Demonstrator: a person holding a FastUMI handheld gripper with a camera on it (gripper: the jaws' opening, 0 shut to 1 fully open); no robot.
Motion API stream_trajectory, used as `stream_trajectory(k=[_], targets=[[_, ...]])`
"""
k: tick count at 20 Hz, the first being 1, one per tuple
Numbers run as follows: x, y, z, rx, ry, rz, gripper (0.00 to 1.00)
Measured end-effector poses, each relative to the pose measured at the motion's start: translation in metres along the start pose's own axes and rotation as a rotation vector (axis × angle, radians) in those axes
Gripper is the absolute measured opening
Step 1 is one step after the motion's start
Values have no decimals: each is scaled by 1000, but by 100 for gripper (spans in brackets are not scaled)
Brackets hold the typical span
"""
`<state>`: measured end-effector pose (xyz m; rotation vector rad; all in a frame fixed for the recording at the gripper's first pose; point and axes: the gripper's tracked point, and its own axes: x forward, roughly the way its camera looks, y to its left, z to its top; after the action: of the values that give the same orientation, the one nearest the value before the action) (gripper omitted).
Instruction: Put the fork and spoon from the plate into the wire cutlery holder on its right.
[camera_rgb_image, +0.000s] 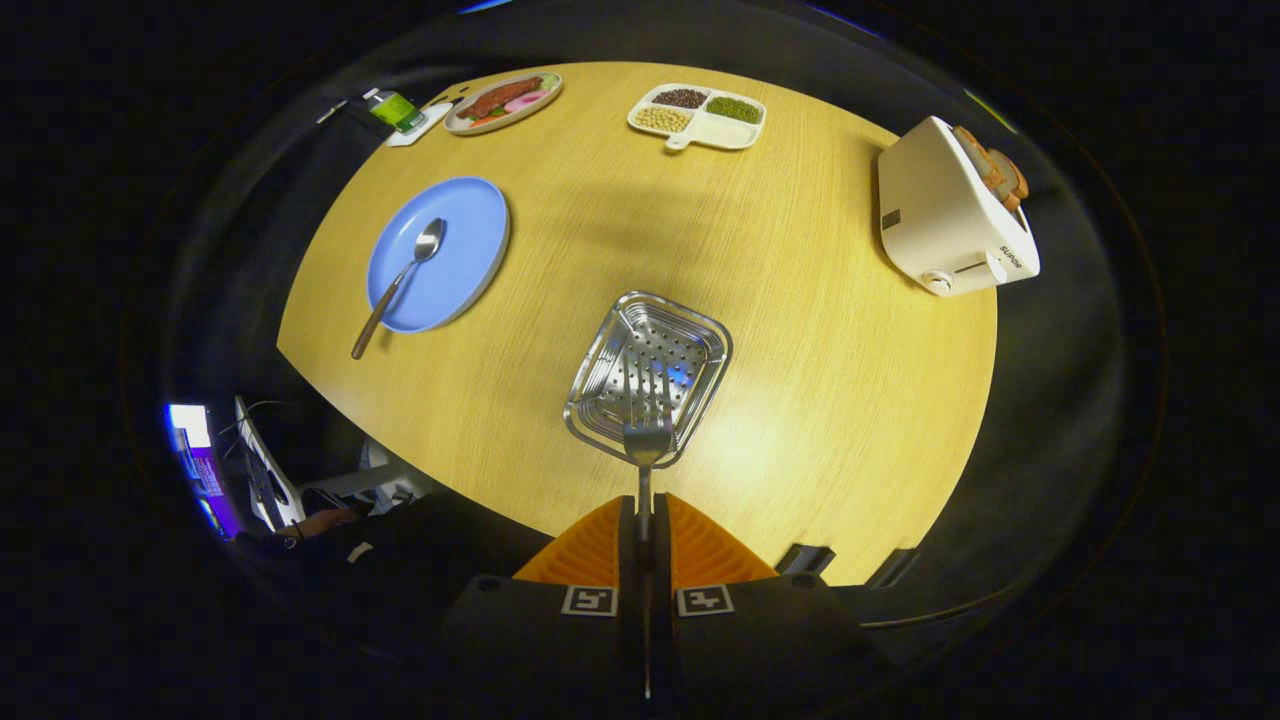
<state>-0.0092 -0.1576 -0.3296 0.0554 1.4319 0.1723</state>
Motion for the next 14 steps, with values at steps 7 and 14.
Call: stream_trajectory(k=[7,14], targets=[[21,-4,10,7,178,6,7],[31,0,24,-10,262,23,7]])
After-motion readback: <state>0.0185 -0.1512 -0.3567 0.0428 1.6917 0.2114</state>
